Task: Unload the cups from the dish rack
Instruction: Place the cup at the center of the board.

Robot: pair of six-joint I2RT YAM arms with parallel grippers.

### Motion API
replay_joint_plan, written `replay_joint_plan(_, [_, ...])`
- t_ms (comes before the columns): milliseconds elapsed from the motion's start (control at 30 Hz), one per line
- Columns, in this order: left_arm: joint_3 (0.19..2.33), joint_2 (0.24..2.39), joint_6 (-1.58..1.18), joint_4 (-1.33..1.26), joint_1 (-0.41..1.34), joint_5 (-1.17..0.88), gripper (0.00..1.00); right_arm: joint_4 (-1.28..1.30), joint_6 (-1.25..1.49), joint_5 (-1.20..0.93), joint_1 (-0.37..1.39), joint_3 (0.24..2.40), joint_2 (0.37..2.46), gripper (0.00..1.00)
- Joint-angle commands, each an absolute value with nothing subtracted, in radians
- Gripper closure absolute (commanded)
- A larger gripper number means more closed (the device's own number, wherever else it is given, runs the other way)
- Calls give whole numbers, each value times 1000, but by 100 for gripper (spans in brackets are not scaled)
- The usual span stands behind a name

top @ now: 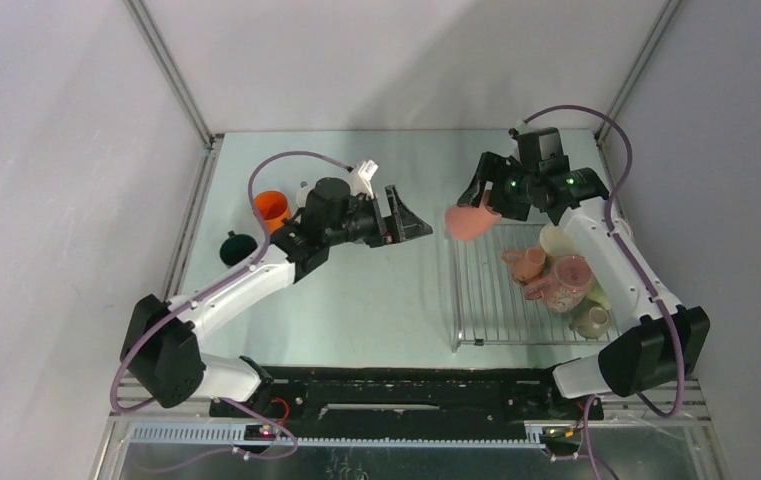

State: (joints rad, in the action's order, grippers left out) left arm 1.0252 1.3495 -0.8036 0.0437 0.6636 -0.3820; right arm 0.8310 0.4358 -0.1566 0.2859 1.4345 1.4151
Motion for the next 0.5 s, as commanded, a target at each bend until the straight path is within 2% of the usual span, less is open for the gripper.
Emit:
replay_joint_plan(0, [963, 1335, -941, -206, 667, -444, 0, 695, 552, -359, 304, 1485, 1365, 72])
replay_joint_plan(167, [898, 1327, -1052, -367, 659, -459, 0, 603, 636, -478, 314, 1471, 1359, 73])
replay_joint_plan(467, [878, 1305, -1092, -476, 641, -450, 4, 495, 725, -633, 313, 1419, 1360, 73])
